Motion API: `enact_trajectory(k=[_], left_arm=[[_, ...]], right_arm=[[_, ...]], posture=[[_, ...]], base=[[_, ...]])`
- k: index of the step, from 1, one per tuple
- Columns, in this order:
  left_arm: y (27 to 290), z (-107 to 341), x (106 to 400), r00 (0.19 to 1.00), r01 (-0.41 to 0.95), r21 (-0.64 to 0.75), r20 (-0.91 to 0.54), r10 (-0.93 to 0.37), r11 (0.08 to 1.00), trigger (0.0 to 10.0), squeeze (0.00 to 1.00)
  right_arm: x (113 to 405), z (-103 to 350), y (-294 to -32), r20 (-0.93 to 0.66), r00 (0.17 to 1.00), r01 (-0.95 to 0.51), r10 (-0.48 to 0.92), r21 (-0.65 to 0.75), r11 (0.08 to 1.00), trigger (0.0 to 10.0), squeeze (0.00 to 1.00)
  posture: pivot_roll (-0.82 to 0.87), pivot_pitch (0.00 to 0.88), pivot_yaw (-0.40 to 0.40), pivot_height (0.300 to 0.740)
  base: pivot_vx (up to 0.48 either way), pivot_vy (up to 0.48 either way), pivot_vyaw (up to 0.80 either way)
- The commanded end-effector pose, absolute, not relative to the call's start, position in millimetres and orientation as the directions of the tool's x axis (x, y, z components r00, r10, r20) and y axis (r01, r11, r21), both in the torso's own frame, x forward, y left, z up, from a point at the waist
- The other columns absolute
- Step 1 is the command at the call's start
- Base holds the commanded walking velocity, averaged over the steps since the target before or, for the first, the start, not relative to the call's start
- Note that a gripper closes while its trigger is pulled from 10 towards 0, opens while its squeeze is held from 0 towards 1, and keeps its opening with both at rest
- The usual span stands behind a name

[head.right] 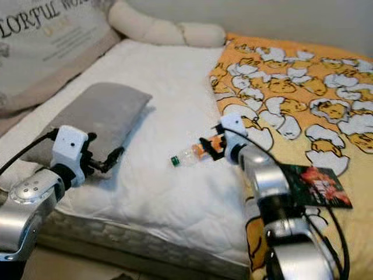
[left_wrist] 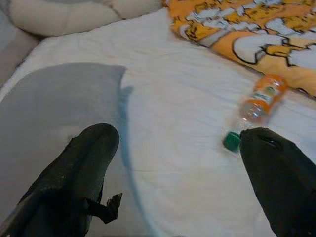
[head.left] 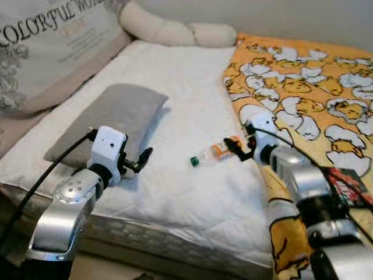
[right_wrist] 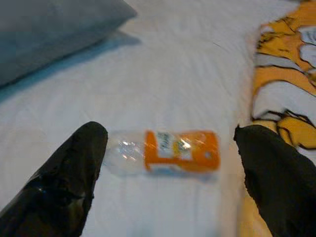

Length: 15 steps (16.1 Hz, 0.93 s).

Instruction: Clean up the room

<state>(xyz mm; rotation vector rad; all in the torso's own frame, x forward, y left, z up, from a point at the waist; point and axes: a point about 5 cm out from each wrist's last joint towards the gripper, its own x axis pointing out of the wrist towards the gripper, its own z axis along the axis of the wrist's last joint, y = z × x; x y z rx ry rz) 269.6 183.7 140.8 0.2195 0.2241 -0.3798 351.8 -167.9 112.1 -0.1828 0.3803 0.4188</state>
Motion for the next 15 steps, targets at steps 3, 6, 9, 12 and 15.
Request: enact_trajectory(k=[3, 6, 9, 12, 15], left_arm=[[184.5, 143.4, 271.2, 0.926, 0.342, 0.18, -0.235, -0.297, 0.922, 10.0, 0.0], [182.6, 141.6, 274.7, 0.941, 0.29, 0.168, -0.228, -0.249, 0.942, 10.0, 0.0], [179.5, 141.2, 274.9, 0.943, 0.283, 0.148, -0.225, -0.246, 0.948, 10.0, 0.0], [178.3, 140.2, 276.6, 0.944, 0.278, 0.145, -0.223, -0.242, 0.95, 10.0, 0.0], [176.5, 140.1, 278.8, 0.944, 0.279, 0.147, -0.224, -0.243, 0.949, 10.0, 0.0]], right_arm=[[348.2, 112.5, -150.8, -0.352, 0.841, -0.446, 0.41, -0.022, 0.895, 10.0, 1.0], [339.2, 94.9, -144.2, -0.369, 0.856, -0.399, 0.362, -0.027, 0.917, 10.0, 1.0], [327.1, 87.7, -143.1, -0.355, 0.879, -0.339, 0.319, 0.007, 0.941, 10.0, 1.0], [317.2, 87.7, -140.3, -0.313, 0.91, -0.257, 0.273, 0.093, 0.962, 10.0, 0.03], [309.6, 88.9, -136.9, -0.273, 0.937, -0.175, 0.22, 0.18, 0.968, 10.0, 0.0]], posture=[[0.07, 0.0, -0.005, 0.74], [0.06, 0.0, -0.005, 0.74], [0.04, 0.0, 0.003, 0.74], [0.04, 0.0, 0.005, 0.74], [0.03, 0.0, 0.013, 0.74]], base=[[0.0, 0.0, 0.0], [0.0, 0.0, 0.0], [0.0, 0.0, 0.0], [0.0, 0.423, 0.0], [0.0, 0.455, 0.0]])
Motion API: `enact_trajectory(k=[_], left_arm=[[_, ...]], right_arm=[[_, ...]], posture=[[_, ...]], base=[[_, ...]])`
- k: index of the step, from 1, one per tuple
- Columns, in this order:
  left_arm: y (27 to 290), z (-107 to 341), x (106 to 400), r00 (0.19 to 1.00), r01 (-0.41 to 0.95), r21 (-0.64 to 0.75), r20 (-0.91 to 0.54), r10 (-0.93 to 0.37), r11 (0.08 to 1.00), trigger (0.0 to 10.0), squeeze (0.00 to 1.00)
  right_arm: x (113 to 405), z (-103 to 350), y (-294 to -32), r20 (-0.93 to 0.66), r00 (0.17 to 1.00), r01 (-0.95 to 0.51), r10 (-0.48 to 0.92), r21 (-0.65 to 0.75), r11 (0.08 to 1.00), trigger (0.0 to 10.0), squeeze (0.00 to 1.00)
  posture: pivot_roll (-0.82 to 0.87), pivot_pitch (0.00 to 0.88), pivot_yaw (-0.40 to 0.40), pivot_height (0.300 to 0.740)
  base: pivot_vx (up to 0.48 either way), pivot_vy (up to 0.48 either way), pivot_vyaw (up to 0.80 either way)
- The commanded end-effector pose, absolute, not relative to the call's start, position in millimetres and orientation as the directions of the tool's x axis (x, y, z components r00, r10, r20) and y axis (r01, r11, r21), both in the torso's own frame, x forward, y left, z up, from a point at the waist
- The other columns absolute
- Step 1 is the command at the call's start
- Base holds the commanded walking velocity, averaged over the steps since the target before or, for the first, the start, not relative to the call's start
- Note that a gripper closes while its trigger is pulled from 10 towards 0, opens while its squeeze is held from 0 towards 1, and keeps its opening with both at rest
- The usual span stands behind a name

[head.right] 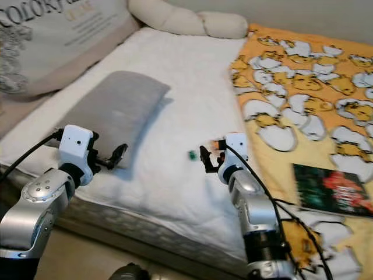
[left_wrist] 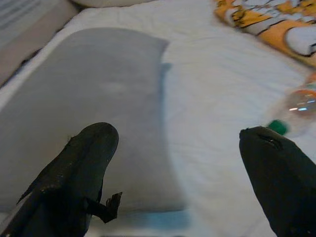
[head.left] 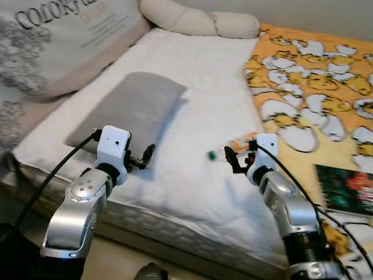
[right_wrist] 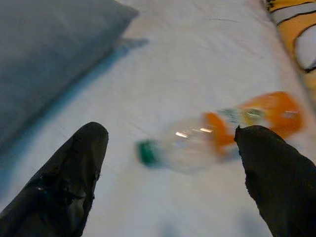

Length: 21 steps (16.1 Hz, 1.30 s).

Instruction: Clean up the room

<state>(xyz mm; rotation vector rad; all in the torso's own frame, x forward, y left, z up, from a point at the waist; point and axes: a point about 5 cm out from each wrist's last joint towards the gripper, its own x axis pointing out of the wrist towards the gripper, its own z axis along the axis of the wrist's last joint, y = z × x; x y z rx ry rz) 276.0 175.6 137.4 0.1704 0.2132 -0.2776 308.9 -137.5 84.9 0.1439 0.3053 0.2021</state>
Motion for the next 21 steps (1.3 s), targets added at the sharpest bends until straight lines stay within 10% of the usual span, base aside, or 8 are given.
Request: enact_trajectory(k=[1, 21], left_arm=[[176.0, 140.0, 279.0, 0.943, 0.281, 0.148, -0.225, -0.245, 0.948, 10.0, 0.0], [175.3, 141.9, 276.1, 0.959, 0.242, 0.132, -0.181, -0.217, 0.961, 10.0, 0.0]], right_arm=[[308.1, 90.8, -137.4, -0.265, 0.943, -0.152, 0.2, 0.193, 0.969, 10.0, 0.0], [305.6, 105.9, -156.5, -0.252, 0.948, -0.157, 0.197, 0.17, 0.973, 10.0, 0.0]], posture=[[0.03, 0.0, 0.015, 0.74], [0.03, 0.0, -0.005, 0.74]], base=[[0.0, 0.454, 0.0], [0.057, -0.003, -0.14]])
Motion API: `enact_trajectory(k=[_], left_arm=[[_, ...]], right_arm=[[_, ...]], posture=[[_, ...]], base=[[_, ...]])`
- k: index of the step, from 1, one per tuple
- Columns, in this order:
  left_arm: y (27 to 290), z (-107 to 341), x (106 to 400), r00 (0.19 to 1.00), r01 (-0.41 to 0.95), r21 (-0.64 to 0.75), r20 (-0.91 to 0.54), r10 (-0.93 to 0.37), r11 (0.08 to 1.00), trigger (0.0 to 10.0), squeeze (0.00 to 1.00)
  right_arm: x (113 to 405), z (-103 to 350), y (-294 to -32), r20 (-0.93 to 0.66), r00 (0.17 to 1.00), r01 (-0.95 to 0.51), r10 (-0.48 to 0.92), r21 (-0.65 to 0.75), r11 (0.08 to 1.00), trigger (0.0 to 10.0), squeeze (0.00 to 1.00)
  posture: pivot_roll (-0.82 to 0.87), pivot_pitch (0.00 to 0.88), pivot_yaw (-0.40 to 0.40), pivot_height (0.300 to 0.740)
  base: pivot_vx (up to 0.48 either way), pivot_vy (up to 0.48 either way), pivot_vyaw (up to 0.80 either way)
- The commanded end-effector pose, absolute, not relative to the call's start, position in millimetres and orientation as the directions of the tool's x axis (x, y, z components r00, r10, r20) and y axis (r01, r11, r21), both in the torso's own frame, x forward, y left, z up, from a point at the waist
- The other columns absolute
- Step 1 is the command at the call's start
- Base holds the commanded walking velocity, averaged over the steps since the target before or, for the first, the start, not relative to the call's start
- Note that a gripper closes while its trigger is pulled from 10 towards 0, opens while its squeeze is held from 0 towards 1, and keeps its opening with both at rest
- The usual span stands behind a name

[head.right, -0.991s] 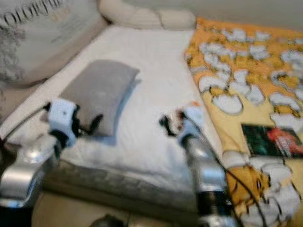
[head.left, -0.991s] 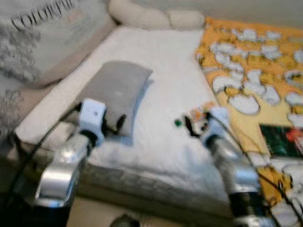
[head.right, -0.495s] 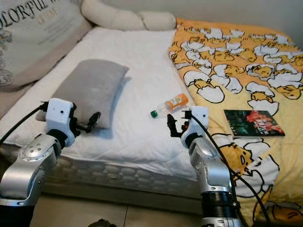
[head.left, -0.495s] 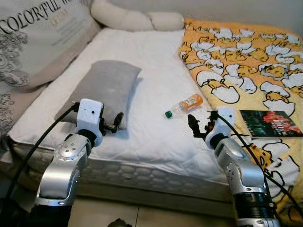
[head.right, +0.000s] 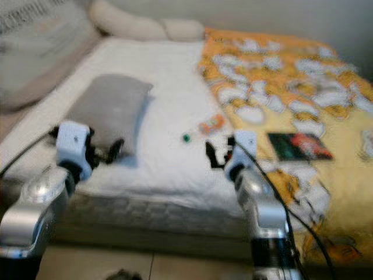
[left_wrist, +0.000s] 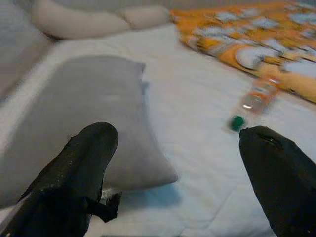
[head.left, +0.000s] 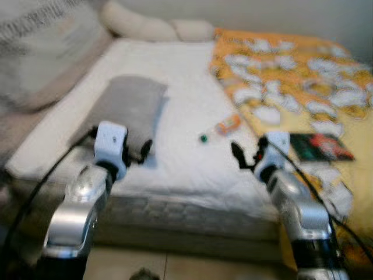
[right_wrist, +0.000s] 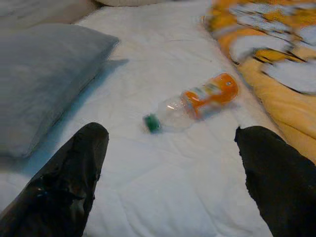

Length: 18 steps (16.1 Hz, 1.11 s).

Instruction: Clean up the room

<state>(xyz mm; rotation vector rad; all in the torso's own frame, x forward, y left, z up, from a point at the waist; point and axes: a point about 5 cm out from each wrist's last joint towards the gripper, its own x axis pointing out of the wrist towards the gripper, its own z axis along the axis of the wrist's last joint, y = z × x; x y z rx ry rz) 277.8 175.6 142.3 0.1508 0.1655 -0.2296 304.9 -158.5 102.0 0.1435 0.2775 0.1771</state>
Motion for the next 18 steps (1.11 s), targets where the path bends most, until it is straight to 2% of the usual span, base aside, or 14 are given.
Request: enact_trajectory(k=[1, 18], left_arm=[[175.4, 141.8, 275.9, 0.959, 0.242, 0.132, -0.181, -0.217, 0.961, 10.0, 0.0], [171.6, 139.3, 275.2, 0.952, 0.268, 0.127, -0.188, -0.242, 0.955, 10.0, 0.0]], right_arm=[[305.4, 105.7, -156.5, -0.252, 0.947, -0.157, 0.197, 0.169, 0.973, 10.0, 0.0], [302.9, 103.7, -159.7, -0.264, 0.947, -0.146, 0.184, 0.157, 0.977, 10.0, 0.0]], posture=[[0.03, 0.0, -0.006, 0.74], [0.02, 0.0, -0.003, 0.74]], base=[[0.296, 0.0, 0.0], [0.295, 0.0, 0.0]])
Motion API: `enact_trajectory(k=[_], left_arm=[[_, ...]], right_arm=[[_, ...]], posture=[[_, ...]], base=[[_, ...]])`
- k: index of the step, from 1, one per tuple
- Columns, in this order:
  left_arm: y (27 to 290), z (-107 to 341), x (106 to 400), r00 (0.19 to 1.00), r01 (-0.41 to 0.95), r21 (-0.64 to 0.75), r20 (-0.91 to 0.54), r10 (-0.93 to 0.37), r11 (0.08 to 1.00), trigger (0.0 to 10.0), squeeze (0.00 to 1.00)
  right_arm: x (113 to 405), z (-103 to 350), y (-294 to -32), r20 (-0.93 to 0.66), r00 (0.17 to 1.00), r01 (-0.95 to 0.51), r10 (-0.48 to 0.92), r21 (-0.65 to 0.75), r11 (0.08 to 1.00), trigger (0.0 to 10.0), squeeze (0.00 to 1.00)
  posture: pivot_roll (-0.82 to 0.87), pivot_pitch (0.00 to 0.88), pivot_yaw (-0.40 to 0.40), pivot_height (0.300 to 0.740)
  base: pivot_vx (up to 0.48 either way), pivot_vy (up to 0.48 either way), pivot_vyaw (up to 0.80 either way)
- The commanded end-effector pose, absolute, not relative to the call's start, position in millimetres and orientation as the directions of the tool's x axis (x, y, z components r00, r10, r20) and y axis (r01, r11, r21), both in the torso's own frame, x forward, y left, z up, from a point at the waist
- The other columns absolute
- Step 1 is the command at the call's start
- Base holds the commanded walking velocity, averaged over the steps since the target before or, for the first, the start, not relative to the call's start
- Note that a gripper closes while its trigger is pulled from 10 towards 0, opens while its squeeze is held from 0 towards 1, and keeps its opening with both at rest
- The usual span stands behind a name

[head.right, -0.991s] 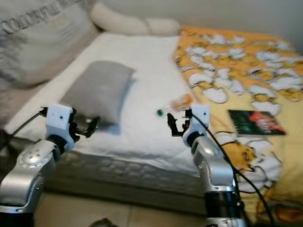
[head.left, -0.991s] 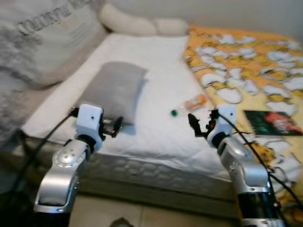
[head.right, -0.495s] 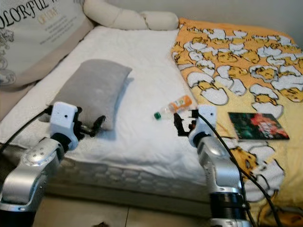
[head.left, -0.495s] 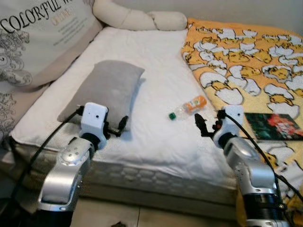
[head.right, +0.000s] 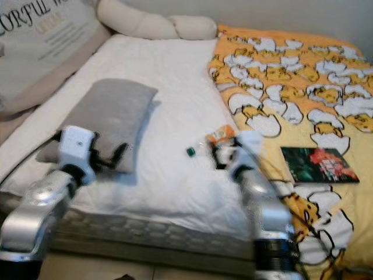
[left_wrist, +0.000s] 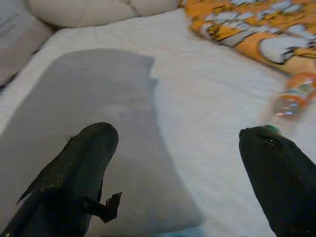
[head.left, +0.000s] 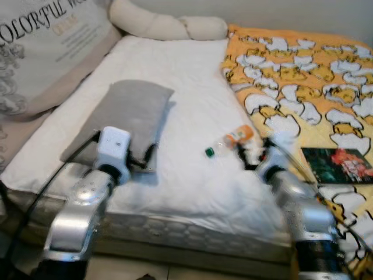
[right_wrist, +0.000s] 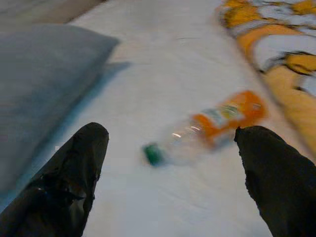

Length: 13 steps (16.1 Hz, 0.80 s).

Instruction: Clean up the room

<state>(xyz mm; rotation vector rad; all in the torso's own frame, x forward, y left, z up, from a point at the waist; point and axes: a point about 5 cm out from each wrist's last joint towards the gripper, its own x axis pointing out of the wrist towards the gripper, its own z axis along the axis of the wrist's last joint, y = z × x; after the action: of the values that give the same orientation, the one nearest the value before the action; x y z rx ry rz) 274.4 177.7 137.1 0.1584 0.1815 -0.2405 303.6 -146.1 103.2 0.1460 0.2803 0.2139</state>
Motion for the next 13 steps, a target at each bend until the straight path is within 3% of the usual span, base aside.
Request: enact_trajectory(k=[1, 11, 13], left_arm=[[171.3, 139.2, 275.1, 0.952, 0.268, 0.126, -0.187, -0.243, 0.955, 10.0, 0.0], [170.1, 139.7, 276.7, 0.952, 0.27, 0.13, -0.183, -0.244, 0.954, 10.0, 0.0], [171.5, 139.7, 276.1, 0.954, 0.265, 0.139, -0.183, -0.238, 0.954, 10.0, 0.0]], right_arm=[[303.0, 103.6, -159.7, -0.264, 0.947, -0.146, 0.184, 0.156, 0.977, 10.0, 0.0], [303.5, 103.4, -159.5, -0.267, 0.947, -0.14, 0.178, 0.155, 0.978, 10.0, 0.0], [304.0, 102.7, -155.9, -0.271, 0.944, -0.147, 0.186, 0.156, 0.977, 10.0, 0.0]], posture=[[0.02, 0.0, -0.002, 0.74], [0.01, 0.0, 0.003, 0.74], [0.02, 0.0, 0.001, 0.74]], base=[[0.292, 0.0, 0.0], [0.291, 0.0, 0.0], [0.0, 0.0, 0.0]])
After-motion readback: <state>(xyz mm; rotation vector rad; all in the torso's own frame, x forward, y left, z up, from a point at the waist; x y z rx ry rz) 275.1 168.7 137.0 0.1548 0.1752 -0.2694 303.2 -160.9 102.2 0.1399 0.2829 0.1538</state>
